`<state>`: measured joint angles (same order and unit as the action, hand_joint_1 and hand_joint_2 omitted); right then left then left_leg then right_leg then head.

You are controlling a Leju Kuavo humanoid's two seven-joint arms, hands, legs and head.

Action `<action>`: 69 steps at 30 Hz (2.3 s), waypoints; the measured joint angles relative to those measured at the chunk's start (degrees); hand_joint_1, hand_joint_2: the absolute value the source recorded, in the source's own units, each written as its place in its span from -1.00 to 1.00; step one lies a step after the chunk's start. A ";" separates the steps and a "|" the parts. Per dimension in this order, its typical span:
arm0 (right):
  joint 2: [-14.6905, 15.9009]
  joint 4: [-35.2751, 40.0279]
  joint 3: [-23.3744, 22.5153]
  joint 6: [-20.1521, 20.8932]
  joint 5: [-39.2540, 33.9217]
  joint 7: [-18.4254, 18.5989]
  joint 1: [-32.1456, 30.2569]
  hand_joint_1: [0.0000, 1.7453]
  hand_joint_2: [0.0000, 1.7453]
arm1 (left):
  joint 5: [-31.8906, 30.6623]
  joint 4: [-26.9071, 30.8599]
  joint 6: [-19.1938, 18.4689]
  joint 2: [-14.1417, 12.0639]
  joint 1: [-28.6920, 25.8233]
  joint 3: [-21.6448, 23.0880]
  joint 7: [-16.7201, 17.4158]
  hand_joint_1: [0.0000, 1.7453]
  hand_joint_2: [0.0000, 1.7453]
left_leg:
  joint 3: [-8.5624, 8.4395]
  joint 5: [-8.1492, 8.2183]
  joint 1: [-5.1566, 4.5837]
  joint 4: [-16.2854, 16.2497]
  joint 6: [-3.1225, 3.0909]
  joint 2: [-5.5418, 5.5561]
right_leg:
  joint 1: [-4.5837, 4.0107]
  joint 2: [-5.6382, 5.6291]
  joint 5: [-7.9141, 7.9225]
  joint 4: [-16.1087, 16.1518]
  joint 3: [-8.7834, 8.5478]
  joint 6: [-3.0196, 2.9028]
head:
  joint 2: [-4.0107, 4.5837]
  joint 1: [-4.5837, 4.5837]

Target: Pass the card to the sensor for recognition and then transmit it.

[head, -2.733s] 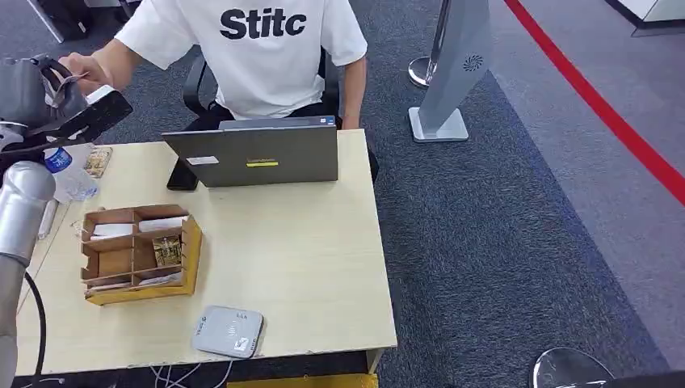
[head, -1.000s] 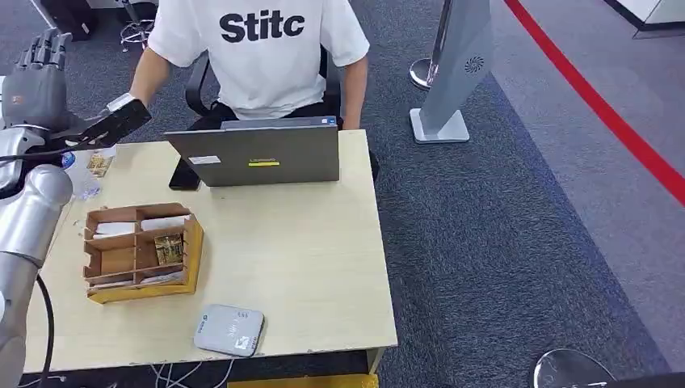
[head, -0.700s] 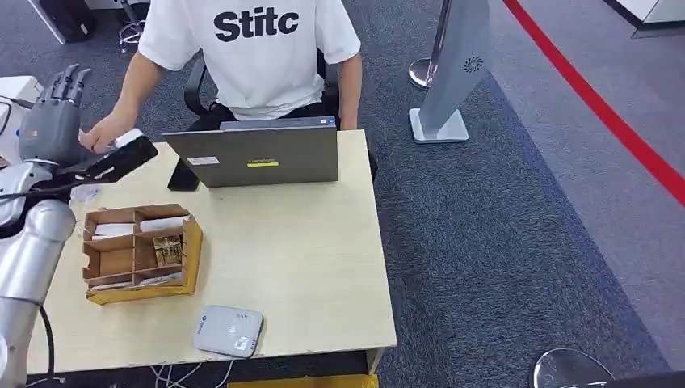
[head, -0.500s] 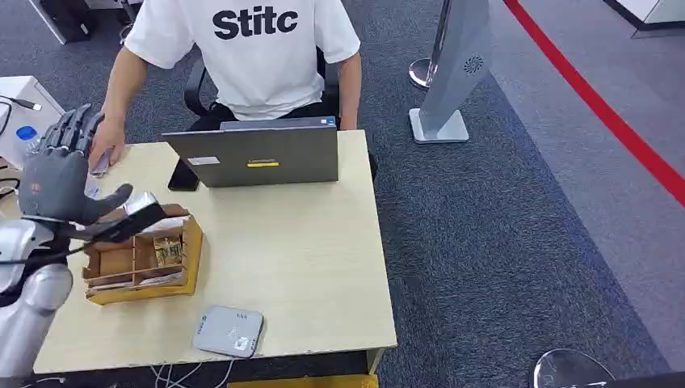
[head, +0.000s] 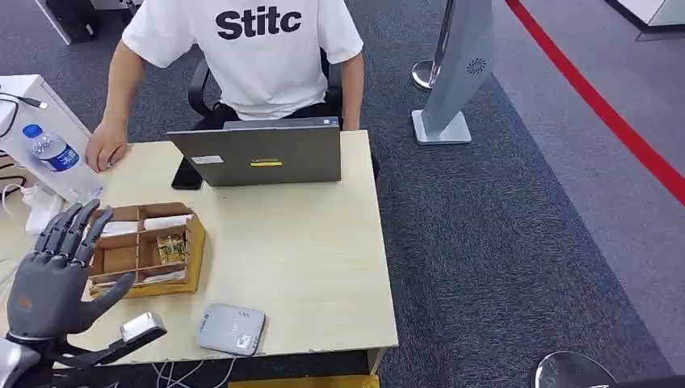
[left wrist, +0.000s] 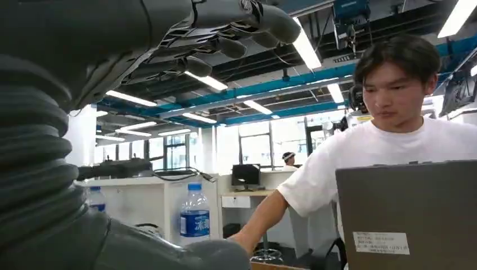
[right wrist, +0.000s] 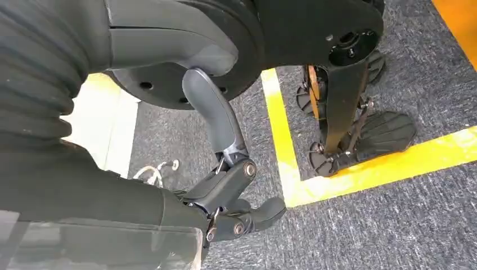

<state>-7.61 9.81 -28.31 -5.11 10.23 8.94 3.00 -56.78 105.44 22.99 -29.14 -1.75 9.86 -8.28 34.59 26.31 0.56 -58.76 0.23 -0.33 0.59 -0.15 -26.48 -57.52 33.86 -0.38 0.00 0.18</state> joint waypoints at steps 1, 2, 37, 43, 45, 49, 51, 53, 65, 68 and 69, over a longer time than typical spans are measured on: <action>0.00 0.00 -0.09 -0.02 0.00 0.07 -0.02 -1.00 1.00 | 0.04 0.35 0.00 0.00 -0.55 -0.31 0.00 -1.00 1.00 | 0.00 0.00 0.00 0.00 0.00 0.00 | 0.00 0.00 0.00 0.00 0.00 0.00 | 0.00 0.00; 0.00 0.00 -0.11 -0.02 0.00 0.06 -0.03 -1.00 1.00 | 0.11 0.66 -0.02 0.00 -1.02 -0.61 0.00 -1.00 1.00 | -0.01 -0.01 0.00 0.00 0.00 0.00 | 0.00 -0.01 0.01 0.00 0.00 0.00 | 0.00 0.00; -0.09 0.15 -0.59 1.38 4.09 0.33 0.29 -1.00 1.00 | -0.94 -21.22 -0.26 11.15 4.01 -1.81 -1.60 -1.00 1.00 | -0.08 -0.02 0.00 -0.05 -0.01 0.03 | 0.00 0.04 0.03 0.00 -0.06 0.00 | 0.00 0.00; -0.09 0.20 -0.57 1.55 4.44 0.33 0.32 -1.00 1.00 | -0.72 -23.87 -0.24 11.87 6.94 -1.46 -1.60 -1.00 1.00 | -0.10 -0.03 0.00 -0.05 -0.02 0.02 | -0.01 0.03 0.03 0.00 -0.09 0.00 | 0.00 -0.02; -0.09 0.22 -0.57 1.60 4.44 0.33 0.33 -1.00 1.00 | -0.61 -24.44 -0.37 12.07 7.48 -1.22 -1.60 -1.00 1.00 | -0.11 -0.03 0.00 -0.05 -0.02 0.01 | -0.01 0.03 0.03 0.00 -0.09 0.00 | 0.00 0.00; -0.09 0.24 -0.57 1.64 4.44 0.33 0.32 -1.00 1.00 | -0.57 -25.18 -0.37 12.31 7.83 -1.03 -1.60 -1.00 1.00 | -0.10 -0.03 0.00 -0.05 -0.02 0.01 | -0.01 0.03 0.03 0.00 -0.08 0.00 | 0.00 -0.02; -0.09 0.26 -0.57 1.64 4.44 0.33 0.32 -1.00 1.00 | -0.57 -25.47 -0.50 12.42 7.91 -0.79 -1.60 -1.00 1.00 | -0.10 -0.03 0.00 -0.05 -0.02 0.02 | -0.01 0.03 0.02 0.00 -0.08 0.00 | 0.00 0.00; -0.09 0.26 -0.57 1.64 4.44 0.33 0.32 -1.00 1.00 | -0.63 -25.75 -0.74 12.44 7.90 -0.50 -1.42 -1.00 1.00 | -0.09 -0.02 0.00 -0.05 -0.02 0.01 | -0.01 0.03 0.03 0.00 -0.09 0.00 | 0.00 0.00; -0.09 0.26 -0.63 1.62 4.20 0.41 0.21 -1.00 1.00 | -1.09 -21.49 -3.63 10.23 2.39 0.18 1.11 -1.00 1.00 | -0.10 -0.01 0.01 -0.04 0.00 0.01 | -0.01 -0.01 0.01 0.00 -0.09 0.00 | 0.00 -0.02; -0.09 0.26 -0.63 1.62 4.37 0.39 0.21 -1.00 1.00 | -1.03 -20.81 -4.02 9.99 1.73 0.18 1.11 -1.00 1.00 | -0.10 -0.01 0.01 -0.04 0.00 0.02 | -0.01 0.00 0.01 0.00 -0.10 0.00 | 0.00 0.00; -0.09 0.26 -0.66 1.62 4.42 0.39 0.22 -1.00 1.00 | -0.96 -20.61 -4.15 9.90 1.61 0.18 1.11 -1.00 1.00 | -0.10 -0.01 0.01 -0.04 0.00 0.02 | -0.01 0.01 0.01 0.00 -0.11 0.00 | 0.02 0.00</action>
<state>-7.69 10.08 -28.96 -3.50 14.64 9.33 3.22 -57.75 84.83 18.84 -19.23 -0.14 10.03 -7.17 34.49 26.30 0.57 -58.81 0.23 -0.31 0.58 -0.14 -26.47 -57.52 33.75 -0.38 0.02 0.17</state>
